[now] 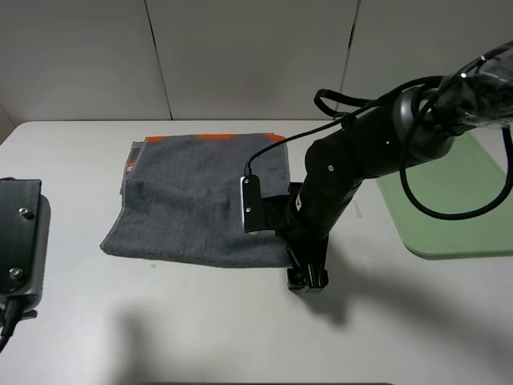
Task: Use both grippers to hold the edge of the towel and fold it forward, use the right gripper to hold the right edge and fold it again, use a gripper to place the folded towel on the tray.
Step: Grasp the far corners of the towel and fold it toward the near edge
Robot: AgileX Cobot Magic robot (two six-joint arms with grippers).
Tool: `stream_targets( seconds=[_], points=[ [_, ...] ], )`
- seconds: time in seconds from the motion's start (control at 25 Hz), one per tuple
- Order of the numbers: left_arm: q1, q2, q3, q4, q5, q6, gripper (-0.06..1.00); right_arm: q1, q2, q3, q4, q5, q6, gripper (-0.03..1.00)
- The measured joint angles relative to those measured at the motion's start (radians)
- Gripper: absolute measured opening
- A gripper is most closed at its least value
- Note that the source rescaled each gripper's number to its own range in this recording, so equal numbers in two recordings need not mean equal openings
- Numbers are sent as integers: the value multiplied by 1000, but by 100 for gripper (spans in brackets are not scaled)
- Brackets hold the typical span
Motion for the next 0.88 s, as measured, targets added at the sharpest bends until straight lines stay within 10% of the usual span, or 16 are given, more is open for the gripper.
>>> stream_targets(
  seconds=[0.88],
  points=[
    [0,438,-1,131,-316,28,90,0,15,-12,17,18,0,100]
  ],
)
